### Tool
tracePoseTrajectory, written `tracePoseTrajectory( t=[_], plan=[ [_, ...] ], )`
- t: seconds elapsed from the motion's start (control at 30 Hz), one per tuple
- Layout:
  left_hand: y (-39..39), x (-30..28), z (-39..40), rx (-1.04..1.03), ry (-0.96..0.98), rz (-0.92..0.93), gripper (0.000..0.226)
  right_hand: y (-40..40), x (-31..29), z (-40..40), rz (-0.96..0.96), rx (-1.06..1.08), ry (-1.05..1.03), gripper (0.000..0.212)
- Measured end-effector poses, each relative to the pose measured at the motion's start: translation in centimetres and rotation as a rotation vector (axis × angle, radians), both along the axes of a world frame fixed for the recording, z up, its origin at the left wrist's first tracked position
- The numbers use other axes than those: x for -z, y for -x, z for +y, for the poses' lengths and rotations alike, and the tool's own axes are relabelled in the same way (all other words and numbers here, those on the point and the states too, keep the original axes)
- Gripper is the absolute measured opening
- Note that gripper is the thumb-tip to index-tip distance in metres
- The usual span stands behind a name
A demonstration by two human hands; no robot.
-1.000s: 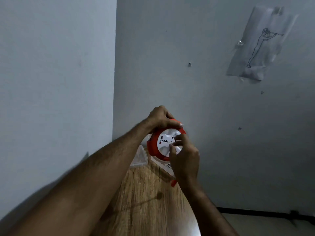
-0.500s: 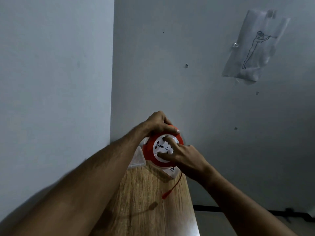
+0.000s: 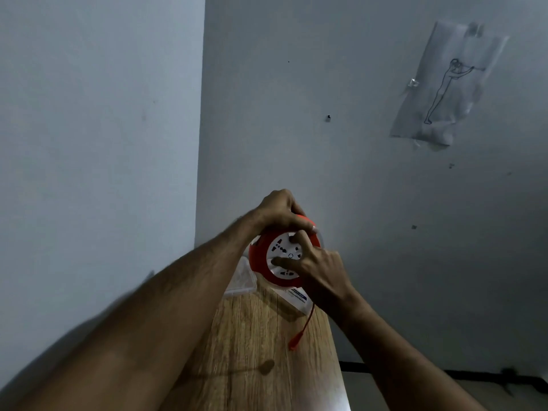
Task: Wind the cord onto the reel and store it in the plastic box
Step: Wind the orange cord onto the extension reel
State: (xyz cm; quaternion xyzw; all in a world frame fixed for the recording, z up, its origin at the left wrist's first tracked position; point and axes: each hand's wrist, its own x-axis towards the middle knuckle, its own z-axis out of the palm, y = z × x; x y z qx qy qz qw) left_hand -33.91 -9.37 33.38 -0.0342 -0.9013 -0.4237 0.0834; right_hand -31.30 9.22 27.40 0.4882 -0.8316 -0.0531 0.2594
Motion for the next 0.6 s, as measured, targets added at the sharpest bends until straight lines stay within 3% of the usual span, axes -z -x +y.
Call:
tracePoseTrajectory(
  t=[0.2, 0.37, 0.6],
  plan=[
    [-0.1, -0.2, -0.7, -0.021, -0.083, 0.043, 0.032, 0.7, 0.6, -0.4, -0.083, 0.056, 0.154, 0.06],
    [-0.3, 0.1, -0.5, -0.027, -0.127, 0.032, 0.034, 1.0, 1.2, -0.2, -0.038, 0.027, 0.248, 0.068],
    [-0.1, 1.0, 0.2, -0.077, -0.193, 0.028, 0.036, 0.9, 2.1, -0.2, -0.096, 0.048, 0.434, 0.062]
  ],
)
